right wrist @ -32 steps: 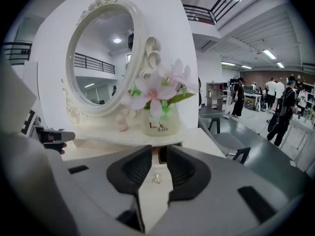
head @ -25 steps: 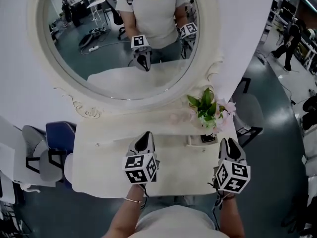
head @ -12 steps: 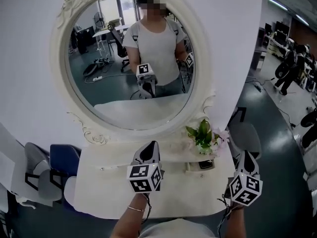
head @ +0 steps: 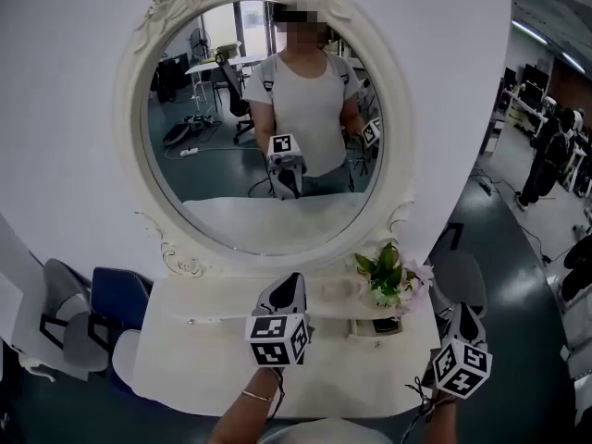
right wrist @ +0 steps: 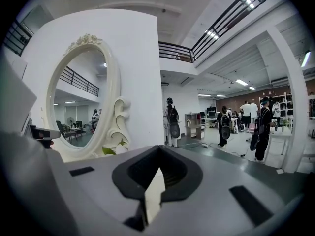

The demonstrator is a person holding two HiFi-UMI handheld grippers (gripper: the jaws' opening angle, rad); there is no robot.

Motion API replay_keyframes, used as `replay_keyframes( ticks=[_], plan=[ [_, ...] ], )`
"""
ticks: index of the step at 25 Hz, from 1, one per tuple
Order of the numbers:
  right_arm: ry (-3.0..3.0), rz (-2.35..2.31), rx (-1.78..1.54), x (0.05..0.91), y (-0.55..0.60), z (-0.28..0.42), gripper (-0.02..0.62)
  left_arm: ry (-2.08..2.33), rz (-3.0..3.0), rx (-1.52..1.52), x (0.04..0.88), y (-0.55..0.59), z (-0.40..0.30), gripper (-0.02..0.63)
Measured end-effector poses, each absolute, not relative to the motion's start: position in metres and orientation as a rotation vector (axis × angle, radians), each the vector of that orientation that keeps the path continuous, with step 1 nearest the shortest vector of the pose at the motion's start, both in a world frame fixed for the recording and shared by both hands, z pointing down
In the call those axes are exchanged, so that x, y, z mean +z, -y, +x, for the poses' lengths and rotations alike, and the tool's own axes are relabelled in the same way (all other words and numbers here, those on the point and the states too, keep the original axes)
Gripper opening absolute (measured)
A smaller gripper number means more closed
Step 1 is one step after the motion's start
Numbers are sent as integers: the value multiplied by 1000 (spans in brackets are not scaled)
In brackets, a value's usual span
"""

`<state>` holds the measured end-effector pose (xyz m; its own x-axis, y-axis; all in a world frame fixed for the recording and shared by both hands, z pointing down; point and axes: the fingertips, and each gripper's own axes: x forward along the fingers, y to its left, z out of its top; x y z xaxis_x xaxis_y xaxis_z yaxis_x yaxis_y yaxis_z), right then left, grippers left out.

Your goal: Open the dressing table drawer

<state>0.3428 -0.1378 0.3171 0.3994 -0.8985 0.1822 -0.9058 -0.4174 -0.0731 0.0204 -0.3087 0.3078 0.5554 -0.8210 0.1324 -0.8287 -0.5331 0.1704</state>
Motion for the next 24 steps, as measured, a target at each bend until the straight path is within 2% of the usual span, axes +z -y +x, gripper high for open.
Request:
replay_keyframes(
  ticks=[24],
  plan=[
    [1633, 2596, 333, 321, 145, 345, 3, 1362, 2564, 53, 312, 321, 23, 20]
  ],
)
